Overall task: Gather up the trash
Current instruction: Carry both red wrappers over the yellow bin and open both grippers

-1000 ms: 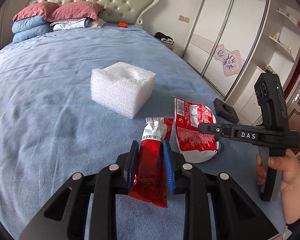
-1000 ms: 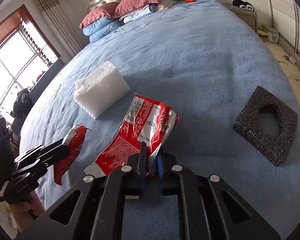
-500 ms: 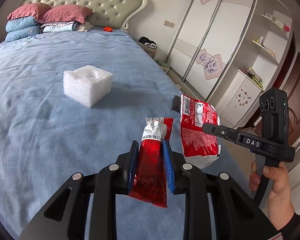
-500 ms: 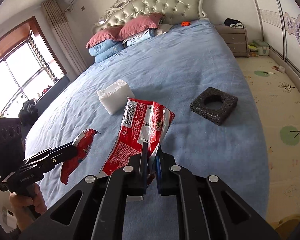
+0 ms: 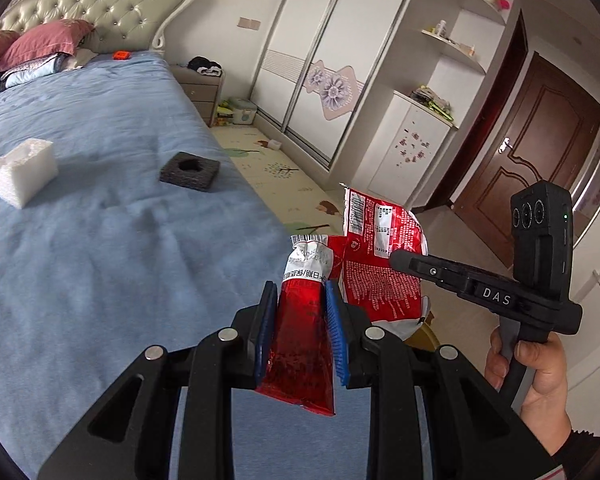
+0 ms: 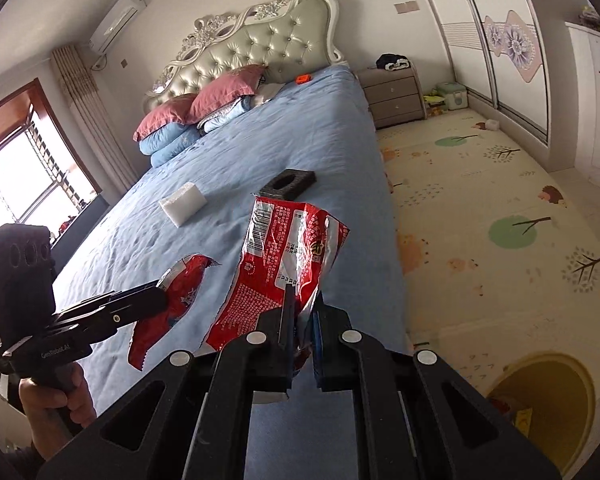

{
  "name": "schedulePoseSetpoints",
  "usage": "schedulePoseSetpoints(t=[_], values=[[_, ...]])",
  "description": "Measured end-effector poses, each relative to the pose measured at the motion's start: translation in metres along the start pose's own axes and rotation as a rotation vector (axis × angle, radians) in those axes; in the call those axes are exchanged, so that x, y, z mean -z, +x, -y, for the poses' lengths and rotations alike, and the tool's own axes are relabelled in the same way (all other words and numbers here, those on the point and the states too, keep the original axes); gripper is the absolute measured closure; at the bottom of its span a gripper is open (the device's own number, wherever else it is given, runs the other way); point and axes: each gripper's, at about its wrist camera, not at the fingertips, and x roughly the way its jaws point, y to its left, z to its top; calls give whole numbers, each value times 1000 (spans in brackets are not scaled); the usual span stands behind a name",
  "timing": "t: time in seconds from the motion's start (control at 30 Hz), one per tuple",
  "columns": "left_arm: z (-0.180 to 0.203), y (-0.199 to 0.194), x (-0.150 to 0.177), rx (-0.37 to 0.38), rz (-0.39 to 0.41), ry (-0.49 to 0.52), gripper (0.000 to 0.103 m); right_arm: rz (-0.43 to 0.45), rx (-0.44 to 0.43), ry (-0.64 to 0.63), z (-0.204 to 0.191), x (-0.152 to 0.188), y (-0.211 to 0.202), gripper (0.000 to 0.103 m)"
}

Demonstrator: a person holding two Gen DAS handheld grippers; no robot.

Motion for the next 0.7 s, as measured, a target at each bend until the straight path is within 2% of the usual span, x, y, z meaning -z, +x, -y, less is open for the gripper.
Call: schedulePoseSetpoints(t=[0.4, 0.7], values=[[125, 96, 10, 159, -149, 132, 77, 78, 163, 195, 118, 57, -104, 95], [188, 169, 32, 224, -299, 179, 77, 80, 278, 281, 181, 98, -147, 95]])
